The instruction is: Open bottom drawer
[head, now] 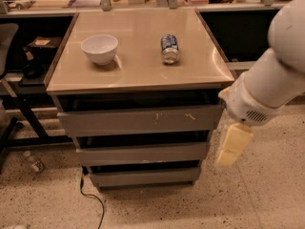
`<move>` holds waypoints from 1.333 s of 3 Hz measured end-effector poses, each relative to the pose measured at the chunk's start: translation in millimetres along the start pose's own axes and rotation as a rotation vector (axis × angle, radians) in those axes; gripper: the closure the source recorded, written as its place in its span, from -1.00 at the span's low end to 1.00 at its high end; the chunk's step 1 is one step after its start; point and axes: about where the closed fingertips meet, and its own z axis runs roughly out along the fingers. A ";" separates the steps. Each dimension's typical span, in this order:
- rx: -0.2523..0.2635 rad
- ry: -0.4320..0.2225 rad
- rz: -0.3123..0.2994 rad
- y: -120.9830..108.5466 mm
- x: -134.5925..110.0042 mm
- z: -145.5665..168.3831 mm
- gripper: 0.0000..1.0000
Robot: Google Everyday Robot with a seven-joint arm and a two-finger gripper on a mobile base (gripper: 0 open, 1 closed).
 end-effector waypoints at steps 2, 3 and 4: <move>-0.082 0.028 0.009 13.8 1.2 71.1 -1.00; -0.113 0.033 0.038 23.0 7.2 116.5 -1.00; -0.161 0.036 0.077 28.3 11.0 183.5 -1.00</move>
Offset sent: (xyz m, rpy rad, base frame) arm 0.0003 0.0173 -0.0580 -0.0045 0.0702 0.0098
